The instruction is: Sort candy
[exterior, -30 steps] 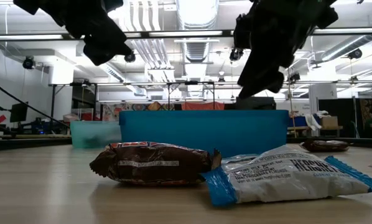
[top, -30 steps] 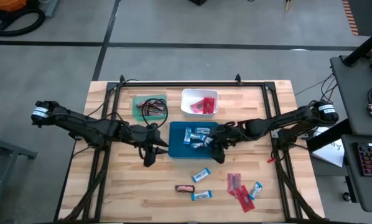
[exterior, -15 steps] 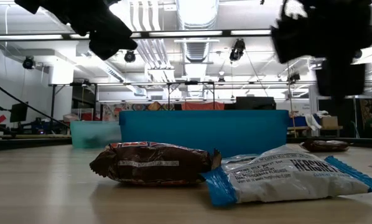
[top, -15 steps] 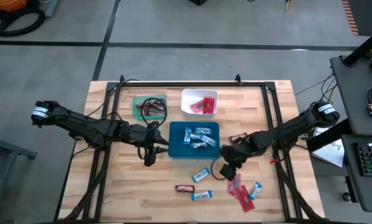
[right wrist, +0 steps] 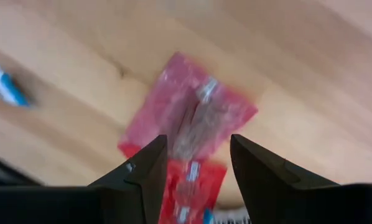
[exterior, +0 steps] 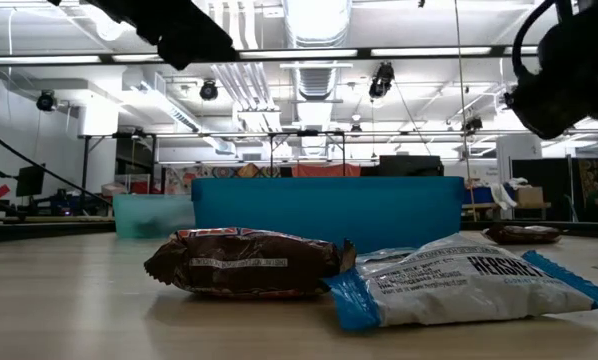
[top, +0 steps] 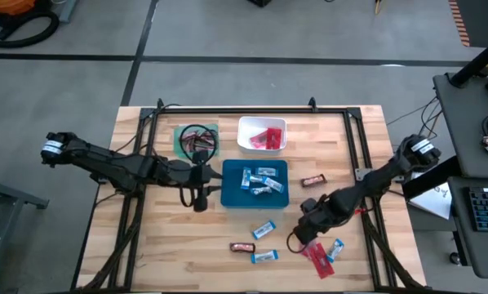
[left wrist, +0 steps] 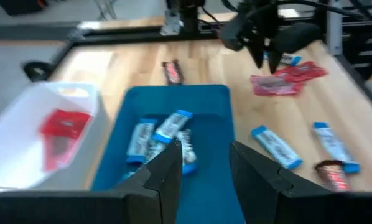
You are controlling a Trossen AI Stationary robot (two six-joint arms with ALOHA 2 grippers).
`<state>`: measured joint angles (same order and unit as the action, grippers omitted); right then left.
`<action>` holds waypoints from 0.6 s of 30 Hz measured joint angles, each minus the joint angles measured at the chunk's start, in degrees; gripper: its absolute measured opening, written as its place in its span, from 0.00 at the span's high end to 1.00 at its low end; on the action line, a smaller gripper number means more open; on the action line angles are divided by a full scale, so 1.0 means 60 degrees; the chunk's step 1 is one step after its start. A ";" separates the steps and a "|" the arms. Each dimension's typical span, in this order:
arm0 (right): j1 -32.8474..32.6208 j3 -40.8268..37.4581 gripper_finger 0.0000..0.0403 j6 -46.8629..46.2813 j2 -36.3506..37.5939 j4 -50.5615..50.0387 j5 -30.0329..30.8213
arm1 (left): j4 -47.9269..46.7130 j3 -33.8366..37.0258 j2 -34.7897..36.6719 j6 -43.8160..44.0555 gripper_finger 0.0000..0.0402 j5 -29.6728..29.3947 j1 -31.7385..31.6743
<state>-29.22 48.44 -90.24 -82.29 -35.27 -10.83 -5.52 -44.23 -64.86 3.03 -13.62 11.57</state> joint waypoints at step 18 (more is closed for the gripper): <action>0.0005 0.1017 0.66 0.1264 -0.2039 -0.0614 0.1359 | 0.0073 -0.0178 0.0000 -0.1461 0.71 -0.1918 -0.0062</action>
<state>-29.19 54.55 -82.66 -94.53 -38.95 -2.68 -5.08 -45.30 -64.86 -5.74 -25.12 11.20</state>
